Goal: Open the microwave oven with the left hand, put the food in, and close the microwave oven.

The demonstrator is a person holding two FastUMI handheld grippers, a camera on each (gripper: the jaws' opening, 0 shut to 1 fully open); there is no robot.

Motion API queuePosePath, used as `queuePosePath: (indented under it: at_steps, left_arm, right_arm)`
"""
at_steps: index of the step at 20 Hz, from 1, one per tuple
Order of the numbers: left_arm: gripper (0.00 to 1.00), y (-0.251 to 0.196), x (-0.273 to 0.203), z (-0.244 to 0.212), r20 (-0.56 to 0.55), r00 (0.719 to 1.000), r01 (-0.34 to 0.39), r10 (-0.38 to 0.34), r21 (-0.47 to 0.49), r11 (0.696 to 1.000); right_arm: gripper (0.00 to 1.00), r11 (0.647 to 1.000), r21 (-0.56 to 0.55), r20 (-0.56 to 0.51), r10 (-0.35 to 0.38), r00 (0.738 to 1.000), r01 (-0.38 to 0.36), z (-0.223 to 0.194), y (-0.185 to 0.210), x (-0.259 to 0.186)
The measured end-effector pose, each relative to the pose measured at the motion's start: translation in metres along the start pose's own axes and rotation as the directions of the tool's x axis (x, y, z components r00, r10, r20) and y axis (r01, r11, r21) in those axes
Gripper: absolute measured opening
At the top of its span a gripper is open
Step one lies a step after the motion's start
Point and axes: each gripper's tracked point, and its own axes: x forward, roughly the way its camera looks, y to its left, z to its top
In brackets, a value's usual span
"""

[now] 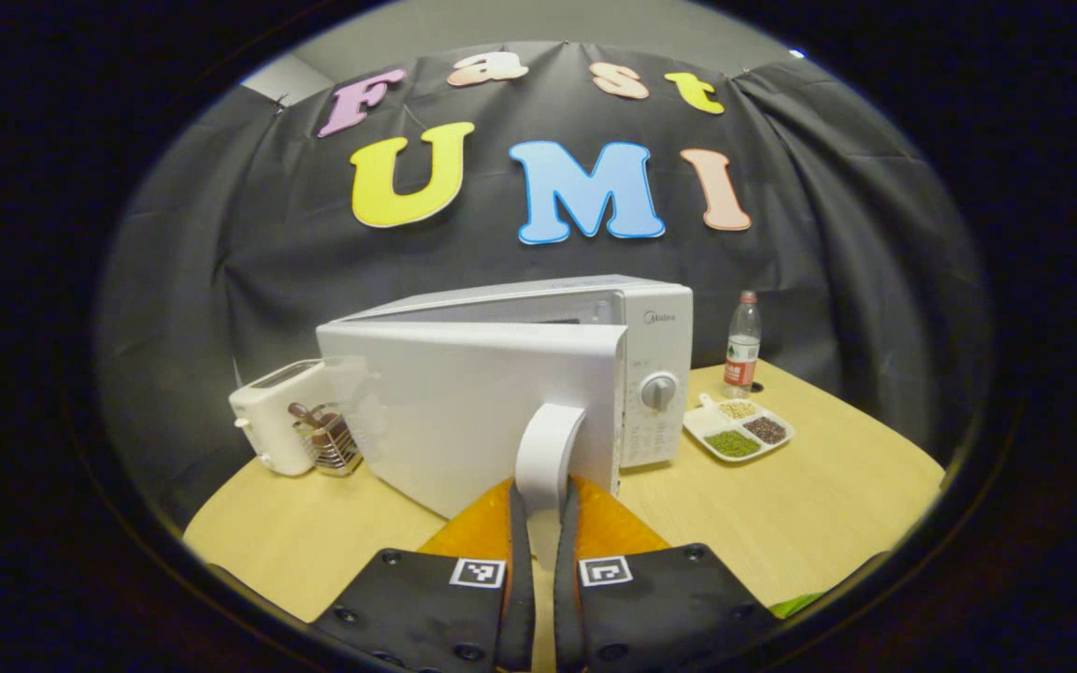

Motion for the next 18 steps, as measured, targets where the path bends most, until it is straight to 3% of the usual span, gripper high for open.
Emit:
queuePosePath:
  at_steps: [5,9,18]
  left_arm:
    - [0.15,0.035,-0.031,-0.013,-0.028,0.997,-0.067,0.067,0.005,0.998]
    - [0.17,0.064,-0.053,-0.024,-0.042,0.993,-0.107,0.106,-0.021,0.994]
    - [0.14,0.123,-0.086,-0.043,-0.044,0.998,-0.048,0.047,-0.013,0.999]
  right_arm:
    - [0.97,0.994,0.02,0.023,0.109,0.994,-0.11,0.006,0.011,-0.015]
    - [0.97,0.989,0.04,0.032,0.142,0.989,-0.144,0.011,0.026,-0.022]
    - [0.98,0.979,0.059,0.038,0.191,0.981,-0.193,0.025,0.117,-0.026]
